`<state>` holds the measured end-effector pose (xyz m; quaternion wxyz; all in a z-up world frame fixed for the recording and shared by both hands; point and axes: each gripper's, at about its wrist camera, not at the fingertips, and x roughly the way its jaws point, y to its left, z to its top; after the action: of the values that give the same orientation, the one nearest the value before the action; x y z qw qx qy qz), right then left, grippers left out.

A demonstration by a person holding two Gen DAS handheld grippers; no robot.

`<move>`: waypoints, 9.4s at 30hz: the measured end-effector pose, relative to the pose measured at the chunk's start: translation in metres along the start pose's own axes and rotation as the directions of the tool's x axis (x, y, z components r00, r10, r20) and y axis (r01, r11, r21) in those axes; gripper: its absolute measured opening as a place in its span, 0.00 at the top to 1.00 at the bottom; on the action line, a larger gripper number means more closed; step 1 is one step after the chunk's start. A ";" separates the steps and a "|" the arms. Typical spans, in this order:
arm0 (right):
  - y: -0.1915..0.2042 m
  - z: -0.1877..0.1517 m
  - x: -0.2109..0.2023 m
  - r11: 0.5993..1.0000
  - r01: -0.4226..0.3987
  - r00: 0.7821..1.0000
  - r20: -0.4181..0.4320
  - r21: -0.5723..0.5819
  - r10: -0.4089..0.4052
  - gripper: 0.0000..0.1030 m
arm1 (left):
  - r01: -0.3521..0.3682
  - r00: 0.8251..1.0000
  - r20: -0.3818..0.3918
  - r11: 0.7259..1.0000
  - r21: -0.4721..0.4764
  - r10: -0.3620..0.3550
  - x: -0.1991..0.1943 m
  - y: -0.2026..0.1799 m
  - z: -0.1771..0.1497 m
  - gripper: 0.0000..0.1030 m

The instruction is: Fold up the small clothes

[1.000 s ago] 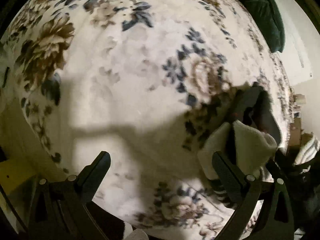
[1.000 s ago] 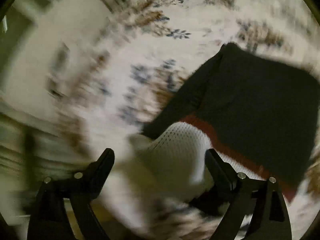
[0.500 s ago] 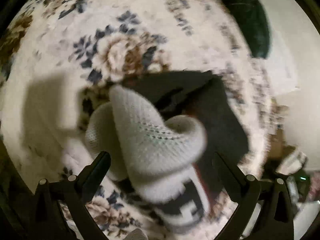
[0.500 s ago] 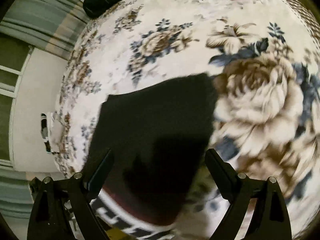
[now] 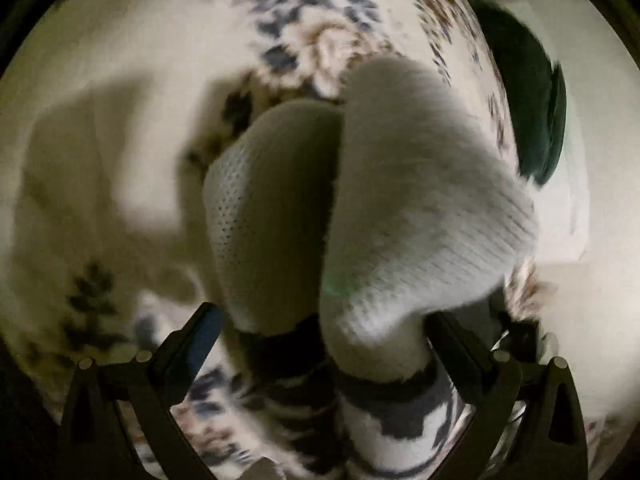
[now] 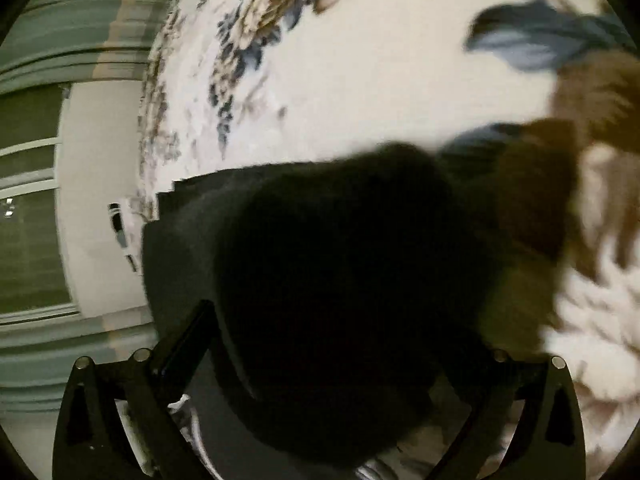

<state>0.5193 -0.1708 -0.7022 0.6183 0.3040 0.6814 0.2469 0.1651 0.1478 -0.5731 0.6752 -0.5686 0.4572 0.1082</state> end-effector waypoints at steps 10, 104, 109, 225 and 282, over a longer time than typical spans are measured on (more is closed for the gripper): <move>0.009 -0.030 -0.012 1.000 -0.004 0.992 0.127 -0.022 0.006 0.64 | 0.088 0.995 0.025 0.991 0.101 -0.091 0.016 -0.028 0.020 0.32; 0.044 -0.066 -0.059 0.961 0.190 0.982 0.062 -0.201 -0.181 0.09 | 0.041 0.991 -0.132 0.865 0.500 0.030 -0.002 -0.117 0.073 0.20; 0.014 -0.079 -0.030 0.970 0.148 0.985 -0.057 -0.191 -0.161 0.05 | 0.008 0.983 -0.159 0.849 0.529 0.090 0.002 -0.095 0.061 0.12; 0.363 -0.411 -0.506 0.663 0.727 0.263 0.819 0.179 -0.509 0.00 | -0.284 0.943 0.319 0.272 0.920 -0.093 -0.246 -0.465 -0.194 0.14; 0.369 -0.508 -0.527 0.690 0.702 0.279 0.822 0.178 -0.496 0.00 | -0.314 0.932 0.347 0.249 0.916 -0.101 -0.301 -0.429 -0.239 0.00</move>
<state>0.0818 -0.2744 -0.0168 0.9345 0.0299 0.3389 -0.1050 0.1652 -0.0881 -0.0477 0.9377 0.0224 0.3429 -0.0514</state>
